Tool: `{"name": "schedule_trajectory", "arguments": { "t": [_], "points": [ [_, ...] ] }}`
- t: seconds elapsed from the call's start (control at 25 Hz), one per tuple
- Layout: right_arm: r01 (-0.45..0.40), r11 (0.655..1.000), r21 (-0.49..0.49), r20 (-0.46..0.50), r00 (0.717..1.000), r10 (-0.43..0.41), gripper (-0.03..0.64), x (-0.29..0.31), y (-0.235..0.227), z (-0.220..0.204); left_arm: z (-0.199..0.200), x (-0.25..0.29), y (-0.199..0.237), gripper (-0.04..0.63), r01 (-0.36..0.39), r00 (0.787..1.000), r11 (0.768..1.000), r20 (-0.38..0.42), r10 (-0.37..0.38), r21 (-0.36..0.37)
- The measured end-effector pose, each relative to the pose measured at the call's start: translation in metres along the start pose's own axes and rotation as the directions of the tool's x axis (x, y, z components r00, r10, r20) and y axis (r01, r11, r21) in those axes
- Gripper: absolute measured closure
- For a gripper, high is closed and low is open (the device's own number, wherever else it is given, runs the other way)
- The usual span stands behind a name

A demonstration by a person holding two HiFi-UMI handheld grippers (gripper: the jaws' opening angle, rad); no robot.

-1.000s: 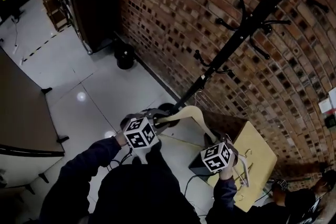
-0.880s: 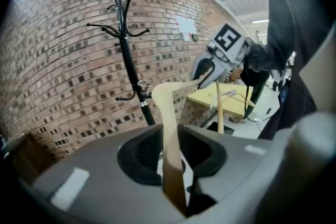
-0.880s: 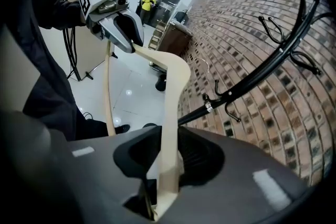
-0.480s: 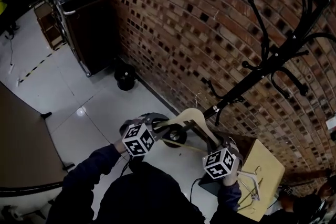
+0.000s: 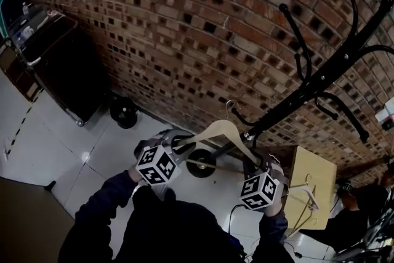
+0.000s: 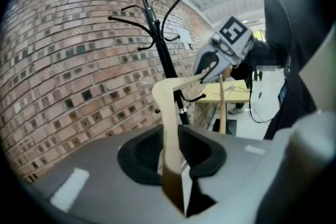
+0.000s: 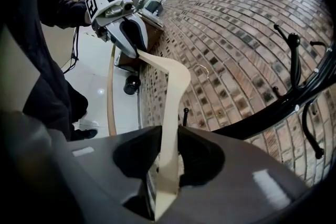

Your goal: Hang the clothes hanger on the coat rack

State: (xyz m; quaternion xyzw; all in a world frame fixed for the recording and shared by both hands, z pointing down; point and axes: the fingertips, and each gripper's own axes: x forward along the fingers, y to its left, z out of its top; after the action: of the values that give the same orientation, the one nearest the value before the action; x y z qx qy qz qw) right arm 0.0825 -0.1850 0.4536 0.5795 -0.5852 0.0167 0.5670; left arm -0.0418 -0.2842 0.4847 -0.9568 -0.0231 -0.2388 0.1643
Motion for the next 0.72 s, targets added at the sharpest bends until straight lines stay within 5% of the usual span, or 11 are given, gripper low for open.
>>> {"name": "schedule_trajectory", "arguments": {
  "t": [0.36,0.72],
  "points": [
    [0.210,0.966,0.154,-0.224,0.959,-0.173,0.514,-0.012,-0.021,0.047,0.015,0.006,0.075,0.505,0.219,0.961,0.958,0.129,-0.244,0.185],
    [0.406,0.879,0.251,-0.420,0.863,-0.279,0.514,-0.042,-0.020,0.091,0.041,-0.009,0.116,0.506,0.356,0.867,0.857,0.209,-0.451,0.372]
  ]
}}
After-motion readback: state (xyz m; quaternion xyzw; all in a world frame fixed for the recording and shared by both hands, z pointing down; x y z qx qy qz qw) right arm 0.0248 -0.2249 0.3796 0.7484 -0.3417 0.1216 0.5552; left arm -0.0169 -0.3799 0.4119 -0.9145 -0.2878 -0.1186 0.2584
